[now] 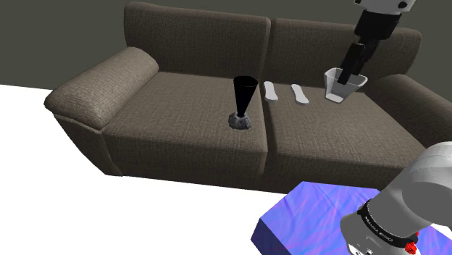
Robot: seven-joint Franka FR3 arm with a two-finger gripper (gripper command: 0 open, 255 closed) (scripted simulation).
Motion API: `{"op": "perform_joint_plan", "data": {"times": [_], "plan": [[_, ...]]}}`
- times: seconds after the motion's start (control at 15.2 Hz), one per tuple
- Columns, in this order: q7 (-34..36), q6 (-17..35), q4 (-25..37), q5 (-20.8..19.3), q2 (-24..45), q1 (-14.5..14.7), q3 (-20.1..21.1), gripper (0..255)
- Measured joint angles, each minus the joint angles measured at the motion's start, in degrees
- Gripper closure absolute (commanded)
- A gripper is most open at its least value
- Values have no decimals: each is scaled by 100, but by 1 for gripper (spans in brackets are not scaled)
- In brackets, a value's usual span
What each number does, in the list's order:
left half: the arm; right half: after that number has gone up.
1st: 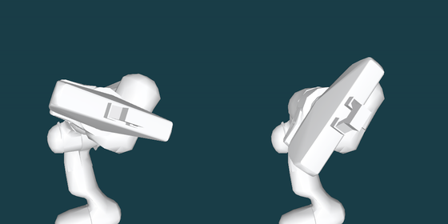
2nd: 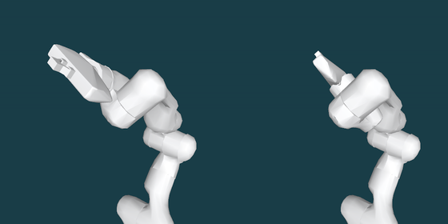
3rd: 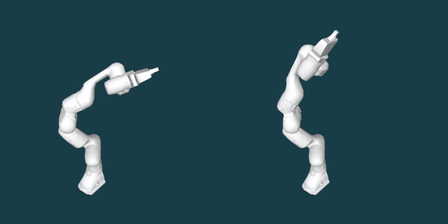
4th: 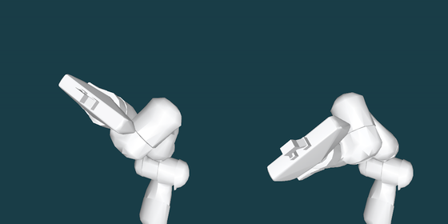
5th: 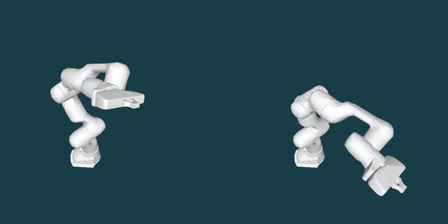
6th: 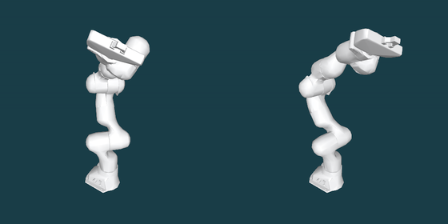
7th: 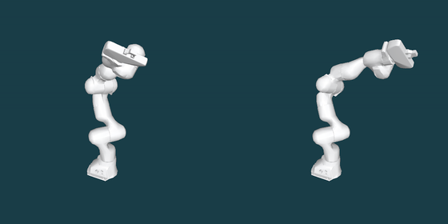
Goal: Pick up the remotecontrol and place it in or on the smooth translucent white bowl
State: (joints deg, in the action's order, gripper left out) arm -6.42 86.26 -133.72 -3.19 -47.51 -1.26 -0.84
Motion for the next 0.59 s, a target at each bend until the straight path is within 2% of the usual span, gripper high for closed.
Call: {"op": "perform_joint_plan", "data": {"times": [0.13, 0.59], "plan": [[29, 71, 2, -2, 74, -20, -10, 0], [245, 1046, 119, -108, 1157, -322, -311, 0]]}}
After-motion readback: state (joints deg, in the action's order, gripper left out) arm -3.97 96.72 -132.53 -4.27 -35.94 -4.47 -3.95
